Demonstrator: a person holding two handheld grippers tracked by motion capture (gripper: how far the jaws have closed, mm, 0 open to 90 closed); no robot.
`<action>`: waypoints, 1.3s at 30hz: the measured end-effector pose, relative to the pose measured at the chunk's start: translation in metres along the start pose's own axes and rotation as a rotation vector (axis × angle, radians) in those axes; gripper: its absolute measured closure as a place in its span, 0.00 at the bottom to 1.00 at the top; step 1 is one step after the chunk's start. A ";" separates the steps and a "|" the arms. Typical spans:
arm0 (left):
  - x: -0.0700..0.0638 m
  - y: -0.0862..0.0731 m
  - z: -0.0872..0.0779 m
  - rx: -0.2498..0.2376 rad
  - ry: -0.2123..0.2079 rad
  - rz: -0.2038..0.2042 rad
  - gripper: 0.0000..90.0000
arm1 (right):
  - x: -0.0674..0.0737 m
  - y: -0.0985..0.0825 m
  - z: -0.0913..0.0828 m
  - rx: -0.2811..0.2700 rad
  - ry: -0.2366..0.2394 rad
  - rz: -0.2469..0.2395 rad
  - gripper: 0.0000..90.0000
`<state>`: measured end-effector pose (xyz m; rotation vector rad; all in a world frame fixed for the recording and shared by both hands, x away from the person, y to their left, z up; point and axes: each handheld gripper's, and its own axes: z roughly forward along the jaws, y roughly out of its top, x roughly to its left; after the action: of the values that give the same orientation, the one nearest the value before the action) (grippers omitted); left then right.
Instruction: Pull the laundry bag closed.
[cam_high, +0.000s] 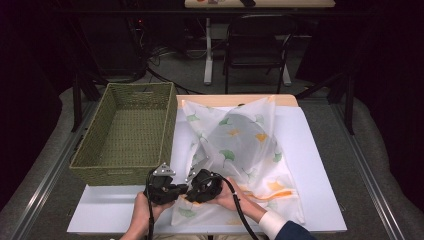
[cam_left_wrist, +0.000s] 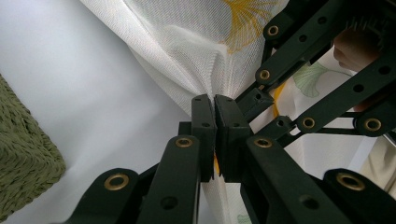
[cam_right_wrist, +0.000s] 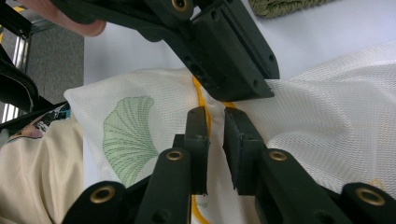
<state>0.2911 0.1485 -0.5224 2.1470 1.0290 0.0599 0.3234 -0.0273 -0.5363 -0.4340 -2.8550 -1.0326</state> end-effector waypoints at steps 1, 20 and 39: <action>0.000 0.000 0.000 -0.003 -0.001 0.000 0.97 | 0.000 0.000 0.000 -0.001 -0.001 -0.001 0.89; 0.000 0.000 0.000 -0.003 -0.006 0.002 0.97 | 0.006 -0.001 0.002 -0.018 -0.020 -0.015 0.93; -0.002 0.000 -0.001 0.002 -0.008 0.011 0.97 | 0.008 0.000 0.001 0.009 -0.029 -0.002 1.00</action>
<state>0.2892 0.1474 -0.5214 2.1535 1.0132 0.0561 0.3157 -0.0248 -0.5360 -0.4489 -2.8849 -1.0224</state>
